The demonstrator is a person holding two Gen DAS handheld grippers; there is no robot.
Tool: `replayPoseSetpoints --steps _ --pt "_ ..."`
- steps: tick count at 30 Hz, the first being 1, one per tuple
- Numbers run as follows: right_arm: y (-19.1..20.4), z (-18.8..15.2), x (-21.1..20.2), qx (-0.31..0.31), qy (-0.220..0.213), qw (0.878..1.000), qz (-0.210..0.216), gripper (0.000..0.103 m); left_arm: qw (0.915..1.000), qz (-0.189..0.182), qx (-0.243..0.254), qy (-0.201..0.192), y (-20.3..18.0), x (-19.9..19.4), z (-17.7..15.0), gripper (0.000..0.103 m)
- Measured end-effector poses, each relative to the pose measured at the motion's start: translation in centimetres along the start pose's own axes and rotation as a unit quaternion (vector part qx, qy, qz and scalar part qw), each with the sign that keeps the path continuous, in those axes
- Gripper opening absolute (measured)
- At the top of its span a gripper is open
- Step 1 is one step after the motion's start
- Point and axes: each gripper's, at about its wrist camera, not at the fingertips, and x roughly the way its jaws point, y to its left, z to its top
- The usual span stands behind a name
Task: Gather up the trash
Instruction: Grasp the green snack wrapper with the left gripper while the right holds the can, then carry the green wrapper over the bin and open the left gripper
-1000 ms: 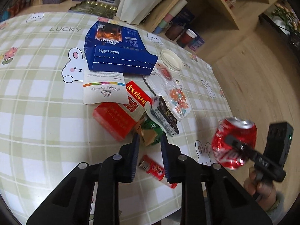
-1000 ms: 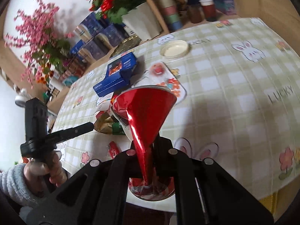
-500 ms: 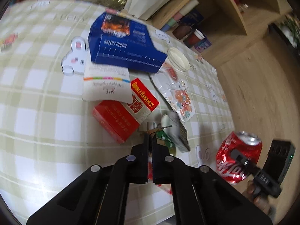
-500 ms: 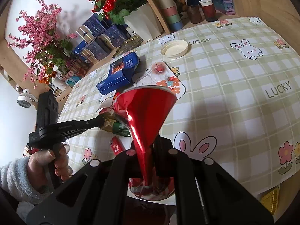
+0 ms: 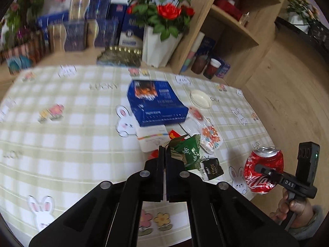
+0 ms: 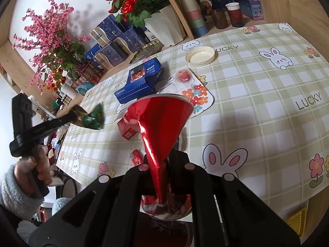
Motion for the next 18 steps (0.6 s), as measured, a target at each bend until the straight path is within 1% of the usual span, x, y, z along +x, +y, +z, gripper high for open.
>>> replayPoseSetpoints --steps 3,7,13,18 --pt "0.7 -0.3 -0.2 -0.006 0.001 1.0 0.002 0.009 0.9999 -0.003 0.016 -0.003 -0.2 -1.8 -0.6 0.001" --pt "1.8 -1.1 -0.4 -0.017 0.006 1.0 0.003 0.009 0.9991 -0.01 0.04 0.012 -0.7 -3.5 -2.9 0.001" --pt "3.2 -2.9 -0.3 -0.027 0.022 0.999 0.015 0.009 0.9958 -0.021 0.075 0.049 -1.4 -4.4 -8.1 0.001" --pt "4.2 -4.5 -0.2 -0.038 0.04 0.998 0.019 0.009 0.9901 -0.016 0.11 0.085 -2.1 -4.5 -12.8 0.002"
